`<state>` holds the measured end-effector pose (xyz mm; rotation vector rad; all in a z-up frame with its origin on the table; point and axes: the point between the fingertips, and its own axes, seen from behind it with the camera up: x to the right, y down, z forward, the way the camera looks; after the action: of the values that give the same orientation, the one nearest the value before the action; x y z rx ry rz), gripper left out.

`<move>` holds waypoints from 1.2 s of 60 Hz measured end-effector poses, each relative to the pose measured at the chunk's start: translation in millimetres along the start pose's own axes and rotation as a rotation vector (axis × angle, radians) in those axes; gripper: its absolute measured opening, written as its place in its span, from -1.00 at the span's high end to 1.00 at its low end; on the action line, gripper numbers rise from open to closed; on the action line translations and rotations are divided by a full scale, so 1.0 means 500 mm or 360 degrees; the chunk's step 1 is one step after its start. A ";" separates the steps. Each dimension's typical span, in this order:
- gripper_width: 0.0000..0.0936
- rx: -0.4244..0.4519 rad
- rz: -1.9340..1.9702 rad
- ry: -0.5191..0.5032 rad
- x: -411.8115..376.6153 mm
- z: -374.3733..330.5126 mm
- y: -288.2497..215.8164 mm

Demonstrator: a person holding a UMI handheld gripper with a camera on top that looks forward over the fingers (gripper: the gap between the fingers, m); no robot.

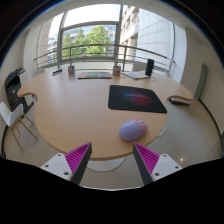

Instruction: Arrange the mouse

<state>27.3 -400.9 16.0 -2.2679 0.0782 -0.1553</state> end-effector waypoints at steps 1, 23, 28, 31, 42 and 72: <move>-0.81 -0.0005 0.0007 -0.0002 0.010 0.012 0.001; -0.81 -0.0067 0.0194 -0.0111 0.106 0.175 -0.058; -0.80 -0.0073 0.0198 -0.0099 0.104 0.191 -0.068; -0.80 -0.0076 0.0198 -0.0090 0.104 0.202 -0.079; -0.43 -0.0103 0.0177 0.0027 0.122 0.245 -0.097; 0.06 -0.0002 0.0054 -0.0051 0.112 0.163 -0.199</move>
<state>94.3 -280.9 44.6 -2.2681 0.1000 -0.1007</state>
